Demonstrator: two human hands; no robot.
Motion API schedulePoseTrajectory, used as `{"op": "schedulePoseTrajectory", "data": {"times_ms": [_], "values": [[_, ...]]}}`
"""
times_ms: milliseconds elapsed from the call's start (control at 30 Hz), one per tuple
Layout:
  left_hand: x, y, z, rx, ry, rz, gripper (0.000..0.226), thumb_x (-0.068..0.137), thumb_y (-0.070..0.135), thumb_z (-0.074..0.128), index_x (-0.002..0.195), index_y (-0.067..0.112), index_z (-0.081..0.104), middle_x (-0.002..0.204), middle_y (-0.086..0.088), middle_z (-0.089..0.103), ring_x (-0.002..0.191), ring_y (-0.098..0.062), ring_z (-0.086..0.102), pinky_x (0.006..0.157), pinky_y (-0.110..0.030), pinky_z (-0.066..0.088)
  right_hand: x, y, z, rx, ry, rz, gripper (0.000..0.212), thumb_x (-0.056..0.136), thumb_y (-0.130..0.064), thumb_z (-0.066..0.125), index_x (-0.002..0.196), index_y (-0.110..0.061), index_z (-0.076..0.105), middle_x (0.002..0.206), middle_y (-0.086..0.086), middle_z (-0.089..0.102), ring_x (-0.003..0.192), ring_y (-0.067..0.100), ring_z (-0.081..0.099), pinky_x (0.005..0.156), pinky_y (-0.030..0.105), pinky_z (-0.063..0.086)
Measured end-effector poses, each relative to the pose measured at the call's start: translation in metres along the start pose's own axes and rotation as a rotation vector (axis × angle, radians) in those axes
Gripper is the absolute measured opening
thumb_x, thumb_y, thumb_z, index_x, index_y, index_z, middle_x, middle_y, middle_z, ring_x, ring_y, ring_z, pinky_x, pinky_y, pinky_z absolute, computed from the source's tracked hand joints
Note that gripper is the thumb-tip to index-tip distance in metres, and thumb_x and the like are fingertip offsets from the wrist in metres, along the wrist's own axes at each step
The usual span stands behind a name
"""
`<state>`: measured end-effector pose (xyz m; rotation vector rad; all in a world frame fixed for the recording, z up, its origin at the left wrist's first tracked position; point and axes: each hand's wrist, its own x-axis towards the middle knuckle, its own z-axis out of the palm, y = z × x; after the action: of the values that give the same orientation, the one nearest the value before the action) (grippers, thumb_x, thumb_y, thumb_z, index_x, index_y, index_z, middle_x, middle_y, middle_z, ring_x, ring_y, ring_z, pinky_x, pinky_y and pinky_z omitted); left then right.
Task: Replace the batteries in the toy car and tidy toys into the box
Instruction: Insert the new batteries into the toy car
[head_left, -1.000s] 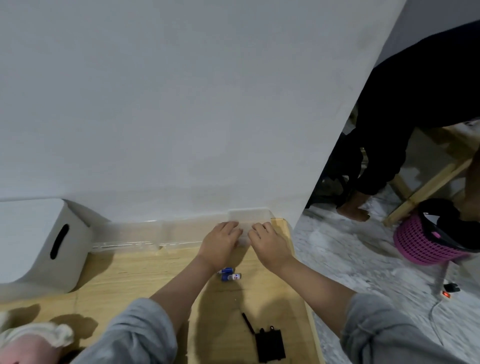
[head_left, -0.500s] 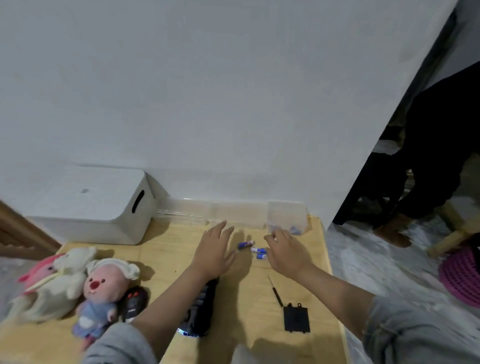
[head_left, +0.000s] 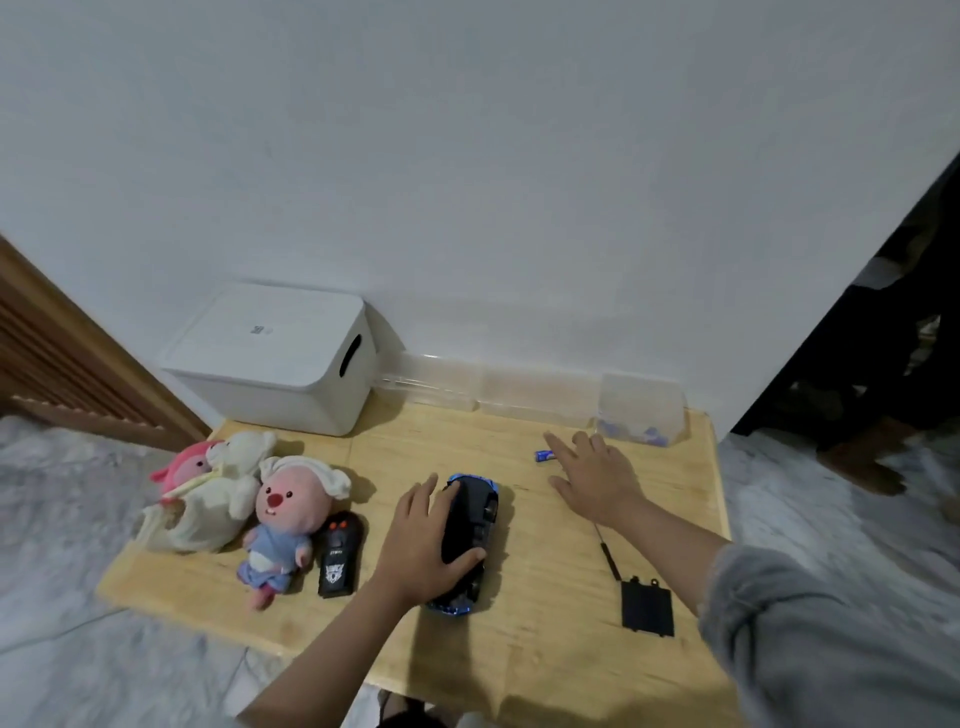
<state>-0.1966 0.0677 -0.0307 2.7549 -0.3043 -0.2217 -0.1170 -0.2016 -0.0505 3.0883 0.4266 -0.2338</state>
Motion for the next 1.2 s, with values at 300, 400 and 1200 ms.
{"op": "schedulePoseTrajectory", "data": {"times_ms": [300, 400, 1200], "values": [[-0.015, -0.009, 0.013, -0.085, -0.029, -0.09, 0.094, 0.071, 0.077, 0.038, 0.149, 0.027, 0.022, 0.157, -0.008, 0.017, 0.143, -0.031, 0.013, 0.115, -0.044, 0.026, 0.009, 0.005, 0.009, 0.06, -0.06, -0.032, 0.034, 0.1, -0.041, 0.031, 0.121, -0.017, 0.042, 0.113, 0.008, 0.046, 0.09, 0.026, 0.054, 0.062, 0.031, 0.04], [-0.016, -0.009, 0.014, -0.102, -0.038, -0.096, 0.096, 0.071, 0.08, 0.036, 0.15, 0.028, 0.019, 0.156, -0.007, 0.018, 0.142, -0.03, 0.016, 0.112, -0.044, 0.029, 0.01, 0.004, 0.007, 0.143, -0.102, -0.012, 0.03, 0.101, -0.041, 0.028, 0.112, -0.016, 0.04, 0.105, 0.007, 0.051, 0.07, 0.021, 0.046, 0.055, 0.032, 0.039], [-0.018, 0.004, 0.004, -0.534, -0.066, -0.156, 0.096, 0.073, 0.041, 0.078, 0.148, 0.033, 0.018, 0.122, -0.005, 0.044, 0.112, -0.015, 0.045, 0.092, -0.022, 0.036, -0.045, -0.07, -0.048, 1.696, -0.325, 0.468, 0.036, 0.1, -0.029, 0.045, 0.112, 0.003, 0.053, 0.079, 0.012, 0.057, 0.038, 0.01, 0.031, 0.037, 0.018, 0.027]]}}
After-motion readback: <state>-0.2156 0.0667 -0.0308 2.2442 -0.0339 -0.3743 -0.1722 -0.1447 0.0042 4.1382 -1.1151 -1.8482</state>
